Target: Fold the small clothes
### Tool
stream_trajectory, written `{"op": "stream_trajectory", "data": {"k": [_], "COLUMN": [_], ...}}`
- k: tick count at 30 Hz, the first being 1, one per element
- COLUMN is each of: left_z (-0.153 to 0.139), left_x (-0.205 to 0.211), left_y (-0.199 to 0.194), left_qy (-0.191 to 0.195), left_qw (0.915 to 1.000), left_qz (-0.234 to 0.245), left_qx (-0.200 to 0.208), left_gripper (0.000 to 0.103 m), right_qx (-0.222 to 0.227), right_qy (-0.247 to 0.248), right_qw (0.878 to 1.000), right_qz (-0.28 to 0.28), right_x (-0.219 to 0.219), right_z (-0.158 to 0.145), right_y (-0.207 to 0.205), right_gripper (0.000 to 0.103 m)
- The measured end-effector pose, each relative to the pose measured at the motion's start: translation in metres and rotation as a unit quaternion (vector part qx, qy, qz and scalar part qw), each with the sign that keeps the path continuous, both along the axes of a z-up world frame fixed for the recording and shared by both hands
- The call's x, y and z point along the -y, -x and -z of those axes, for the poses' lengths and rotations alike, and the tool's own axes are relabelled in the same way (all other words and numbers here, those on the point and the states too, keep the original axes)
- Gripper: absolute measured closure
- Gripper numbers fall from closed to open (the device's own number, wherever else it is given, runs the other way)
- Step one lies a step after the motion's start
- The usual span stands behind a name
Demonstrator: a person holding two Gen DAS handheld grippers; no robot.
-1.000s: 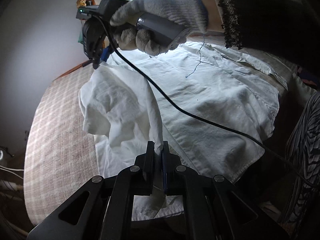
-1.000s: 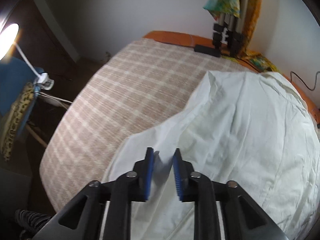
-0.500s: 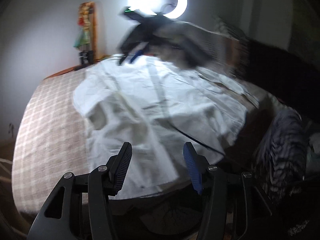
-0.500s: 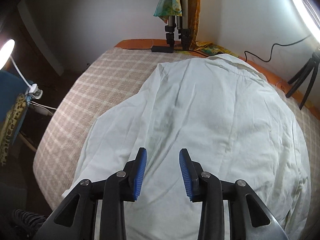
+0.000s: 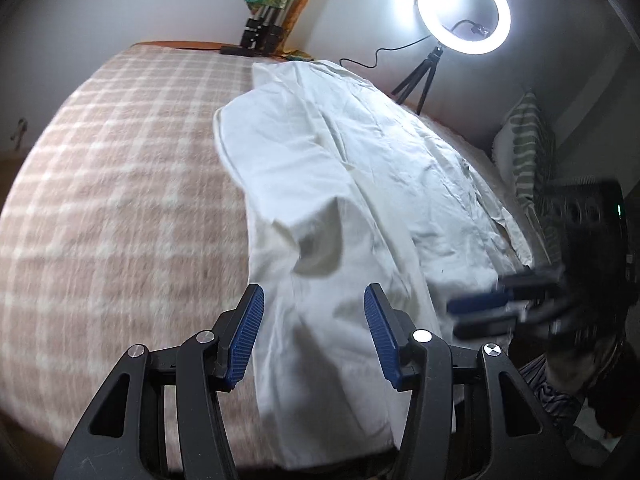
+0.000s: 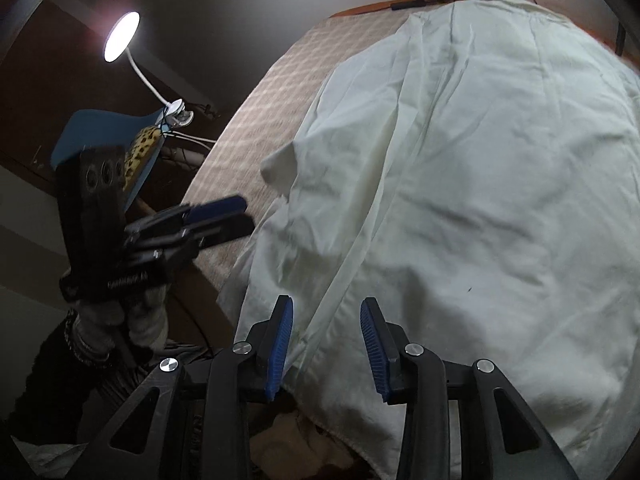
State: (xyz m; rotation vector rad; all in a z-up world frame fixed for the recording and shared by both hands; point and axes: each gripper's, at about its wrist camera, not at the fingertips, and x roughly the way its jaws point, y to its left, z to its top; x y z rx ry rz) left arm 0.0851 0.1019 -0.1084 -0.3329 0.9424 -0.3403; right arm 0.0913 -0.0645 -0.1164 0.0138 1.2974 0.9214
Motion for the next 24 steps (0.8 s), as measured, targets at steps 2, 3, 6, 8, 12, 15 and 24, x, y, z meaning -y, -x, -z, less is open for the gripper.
{"op": "stream_trajectory", "data": {"k": [2, 3, 6, 8, 12, 15, 24], "left_z": [0.004, 0.006, 0.012, 0.013, 0.007, -0.007, -0.014], "left_x": [0.0, 0.001, 0.008, 0.013, 0.01, 0.0, -0.003], "left_y": [-0.007, -0.01, -0.015, -0.016, -0.015, -0.009, 0.011], "left_qy": [0.012, 0.02, 0.025, 0.018, 0.02, 0.043, 0.004], "left_qw": [0.9999, 0.9997, 0.9991, 0.9988, 0.999, 0.9989, 1.0], "left_qz": [0.005, 0.008, 0.029, 0.04, 0.034, 0.013, 0.001], "left_qx": [-0.002, -0.007, -0.02, -0.023, -0.023, -0.01, -0.003], "left_gripper": [0.053, 0.058, 0.078, 0.085, 0.1, 0.1, 0.098], "right_qx": [-0.018, -0.026, -0.037, -0.032, -0.067, -0.116, -0.07], "right_qy": [-0.002, -0.006, -0.011, -0.004, -0.032, -0.115, -0.108], "right_qw": [1.0, 1.0, 0.999, 0.999, 0.997, 0.986, 0.992], "right_qz": [-0.007, -0.011, -0.027, -0.038, -0.037, -0.017, 0.019], "right_x": [-0.002, -0.003, -0.007, -0.012, -0.016, -0.008, 0.01], "right_z": [0.01, 0.014, 0.019, 0.023, 0.03, 0.023, 0.016], "right_y": [0.008, 0.012, 0.02, 0.023, 0.021, 0.014, 0.004], "right_gripper": [0.065, 0.065, 0.065, 0.065, 0.086, 0.095, 0.096]}}
